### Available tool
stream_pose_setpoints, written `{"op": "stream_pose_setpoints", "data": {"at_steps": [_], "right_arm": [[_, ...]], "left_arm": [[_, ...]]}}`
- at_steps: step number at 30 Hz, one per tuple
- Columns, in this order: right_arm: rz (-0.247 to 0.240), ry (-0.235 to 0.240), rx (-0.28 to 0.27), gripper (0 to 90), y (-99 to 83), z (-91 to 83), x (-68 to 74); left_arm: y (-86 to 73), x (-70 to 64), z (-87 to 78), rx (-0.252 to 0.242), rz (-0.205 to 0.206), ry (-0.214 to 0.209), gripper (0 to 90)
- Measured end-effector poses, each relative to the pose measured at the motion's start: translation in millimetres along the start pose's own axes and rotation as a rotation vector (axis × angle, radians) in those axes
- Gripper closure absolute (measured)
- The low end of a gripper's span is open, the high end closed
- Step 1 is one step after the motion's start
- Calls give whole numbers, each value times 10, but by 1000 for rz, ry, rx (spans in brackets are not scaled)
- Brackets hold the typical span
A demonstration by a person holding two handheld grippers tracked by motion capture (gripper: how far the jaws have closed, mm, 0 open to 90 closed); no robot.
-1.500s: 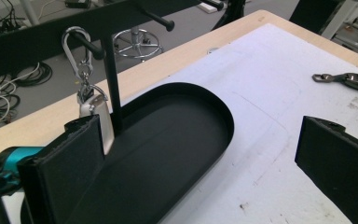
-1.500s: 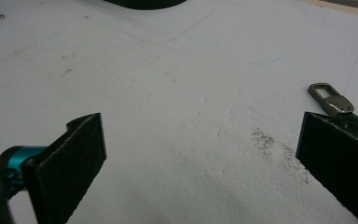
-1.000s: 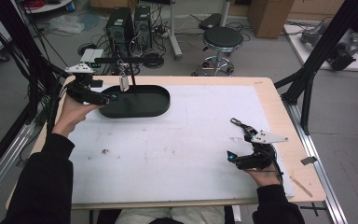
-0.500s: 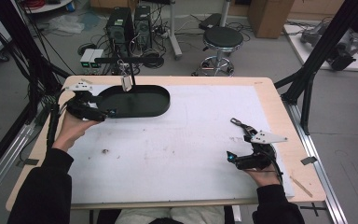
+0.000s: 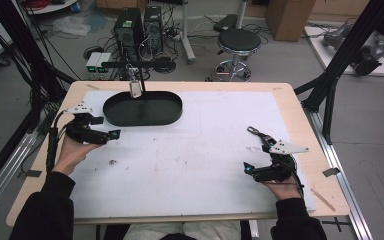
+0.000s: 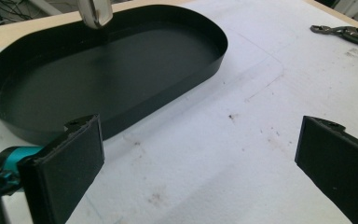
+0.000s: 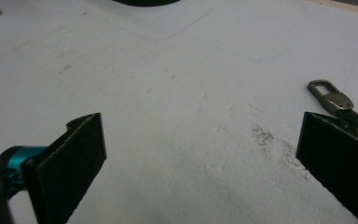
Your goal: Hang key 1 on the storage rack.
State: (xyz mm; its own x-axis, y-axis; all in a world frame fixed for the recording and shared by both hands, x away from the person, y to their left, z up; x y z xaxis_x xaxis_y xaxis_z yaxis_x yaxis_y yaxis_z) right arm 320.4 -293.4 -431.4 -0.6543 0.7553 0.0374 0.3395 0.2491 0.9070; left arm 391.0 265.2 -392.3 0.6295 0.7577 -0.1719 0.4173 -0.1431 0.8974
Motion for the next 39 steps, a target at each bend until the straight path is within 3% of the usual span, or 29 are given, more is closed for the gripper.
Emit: {"op": "stream_pose_setpoints", "data": {"at_steps": [12, 19, 25, 29, 31, 39], "right_arm": [[3, -2, 9, 7, -13, -1, 5], [6, -1, 7, 6, -13, -5, 4], [5, -2, 6, 7, -13, 3, 1], [8, -5, 10, 7, -15, 5, 5], [9, -6, 12, 7, -18, 8, 7], [8, -16, 23, 6, -31, 22, 9]], "left_arm": [[-207, -92, -133, 21, 11, 9, 17], [-334, -152, -260, 22, 14, 36, 17], [-415, -201, -361, 24, 40, 60, 17], [-516, -196, -416, 20, 33, 84, 17], [-588, -204, -450, 33, 48, 100, 17], [-729, -249, -533, 13, 38, 108, 17]]}}
Point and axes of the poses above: each handheld gripper's, and its own axes: z roughly forward along the jaws, y roughly out of its top, x roughly to its left, the point moved 2 cm from there along z, roughly forward along the jaws, and after that the axes turned 6 degrees about -x, right-handed, at the moved point
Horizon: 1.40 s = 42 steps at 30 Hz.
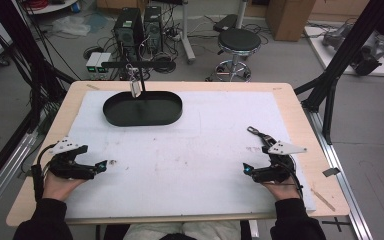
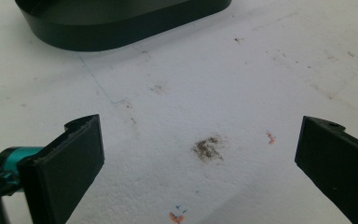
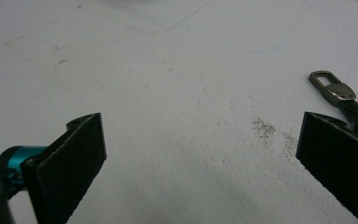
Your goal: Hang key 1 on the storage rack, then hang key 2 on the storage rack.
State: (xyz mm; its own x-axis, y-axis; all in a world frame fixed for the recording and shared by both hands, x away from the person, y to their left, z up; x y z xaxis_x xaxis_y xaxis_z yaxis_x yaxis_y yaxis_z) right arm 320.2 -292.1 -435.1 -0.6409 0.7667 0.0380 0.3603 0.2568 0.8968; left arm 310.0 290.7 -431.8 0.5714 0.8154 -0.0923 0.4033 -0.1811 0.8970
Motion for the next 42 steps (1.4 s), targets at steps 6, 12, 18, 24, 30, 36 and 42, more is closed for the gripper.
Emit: {"op": "stream_pose_setpoints", "data": {"at_steps": [6, 12, 18, 24, 30, 36, 42], "right_arm": [[2, -14, -2, 6, 6, 4, -15], [2, -28, 14, 7, 10, 24, -42], [2, -39, 19, 7, 53, 35, -93], [-6, -54, 30, 7, 112, 41, -172], [12, -71, 52, 7, 190, 48, -308], [23, -64, 82, 7, 260, 57, -443], [13, -64, 123, 6, 325, 153, -540]], "left_arm": [[-54, -11, -64, -15, -6, 5, 17], [-100, -28, -122, -31, 0, 4, 17], [-152, -55, -129, -12, 8, -2, 17], [-187, -59, -141, -5, 5, -5, 17], [-199, -74, -166, -8, 3, -3, 17], [-228, -94, -183, -13, -1, -14, 17], [-231, -96, -174, -8, 0, -18, 17]]}}
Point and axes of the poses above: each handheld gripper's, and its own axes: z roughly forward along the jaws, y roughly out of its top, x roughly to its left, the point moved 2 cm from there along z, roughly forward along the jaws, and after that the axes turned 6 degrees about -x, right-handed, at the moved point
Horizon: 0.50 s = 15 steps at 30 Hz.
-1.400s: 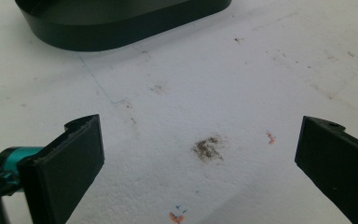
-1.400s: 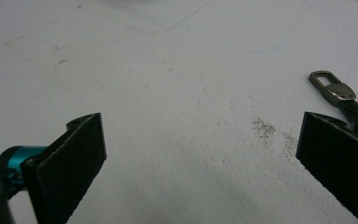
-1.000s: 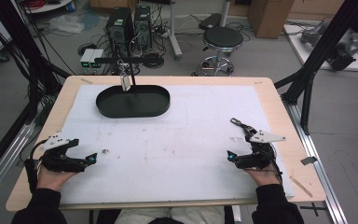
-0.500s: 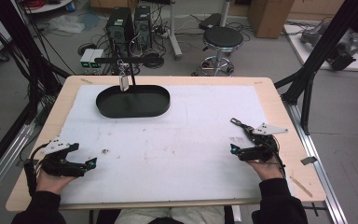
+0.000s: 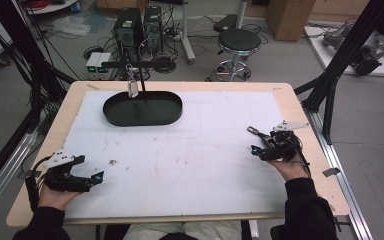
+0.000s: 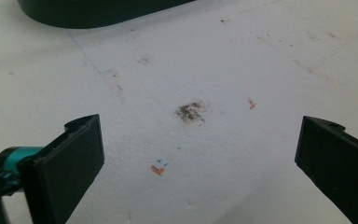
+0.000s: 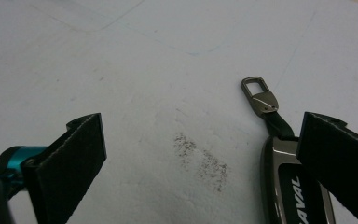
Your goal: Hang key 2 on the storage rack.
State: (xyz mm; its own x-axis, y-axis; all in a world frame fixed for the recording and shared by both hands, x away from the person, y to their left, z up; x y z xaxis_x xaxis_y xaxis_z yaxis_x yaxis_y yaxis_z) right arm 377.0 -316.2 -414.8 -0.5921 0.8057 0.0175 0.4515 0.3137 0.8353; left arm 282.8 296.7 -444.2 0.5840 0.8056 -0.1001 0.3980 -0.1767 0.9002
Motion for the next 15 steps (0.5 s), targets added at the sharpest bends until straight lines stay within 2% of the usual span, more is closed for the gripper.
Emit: {"op": "stream_pose_setpoints", "data": {"at_steps": [8, 9, 15], "right_arm": [[-25, -17, 67, 7, 140, 156, -125], [-42, -24, 103, 7, 166, 223, -165], [-38, -37, 166, 7, 194, 349, -283]], "left_arm": [[-9, 12, 37, 17, 4, -7, 17], [-9, 11, 41, 20, 6, -9, 17], [-12, 8, 58, 26, 9, -15, 17]]}}
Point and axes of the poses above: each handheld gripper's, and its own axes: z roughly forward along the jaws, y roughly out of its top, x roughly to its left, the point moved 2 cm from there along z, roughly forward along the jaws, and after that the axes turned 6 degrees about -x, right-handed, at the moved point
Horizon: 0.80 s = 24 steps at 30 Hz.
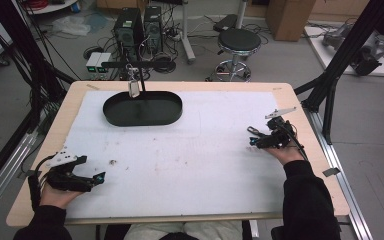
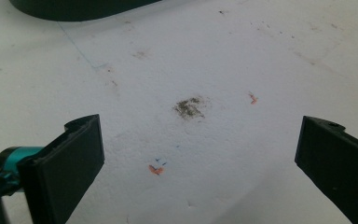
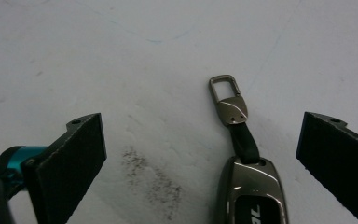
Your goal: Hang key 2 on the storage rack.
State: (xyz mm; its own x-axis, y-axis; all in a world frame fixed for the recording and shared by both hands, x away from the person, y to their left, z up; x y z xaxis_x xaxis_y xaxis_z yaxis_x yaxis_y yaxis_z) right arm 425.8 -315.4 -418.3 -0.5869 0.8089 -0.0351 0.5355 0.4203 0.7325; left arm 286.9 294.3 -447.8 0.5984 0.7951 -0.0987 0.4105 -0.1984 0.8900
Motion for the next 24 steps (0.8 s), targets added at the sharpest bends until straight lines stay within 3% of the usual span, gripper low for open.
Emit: {"op": "stream_pose_setpoints", "data": {"at_steps": [8, 13, 14, 16, 17, 19, 24], "right_arm": [[40, -11, 70, 7, -69, 226, -205], [-5, -13, 124, 73, -92, 325, -252], [-4, -10, 135, 121, -96, 337, -259], [-2, 51, 149, 265, -100, 345, -268], [-10, 57, 142, 269, -99, 357, -272], [-9, 49, 150, 314, -87, 359, -265], [-12, 53, 152, 545, -48, 348, -266]], "left_arm": [[5, 15, -14, -13, -5, 1, 17], [5, 13, -10, -12, -3, -5, 17], [4, 14, -13, -13, -7, -4, 17], [6, 24, -22, -16, -6, -7, 17], [6, 26, -24, -16, -6, -5, 17], [5, 30, -24, -16, -6, -8, 17], [9, 28, -25, -23, 2, -2, 17]]}}
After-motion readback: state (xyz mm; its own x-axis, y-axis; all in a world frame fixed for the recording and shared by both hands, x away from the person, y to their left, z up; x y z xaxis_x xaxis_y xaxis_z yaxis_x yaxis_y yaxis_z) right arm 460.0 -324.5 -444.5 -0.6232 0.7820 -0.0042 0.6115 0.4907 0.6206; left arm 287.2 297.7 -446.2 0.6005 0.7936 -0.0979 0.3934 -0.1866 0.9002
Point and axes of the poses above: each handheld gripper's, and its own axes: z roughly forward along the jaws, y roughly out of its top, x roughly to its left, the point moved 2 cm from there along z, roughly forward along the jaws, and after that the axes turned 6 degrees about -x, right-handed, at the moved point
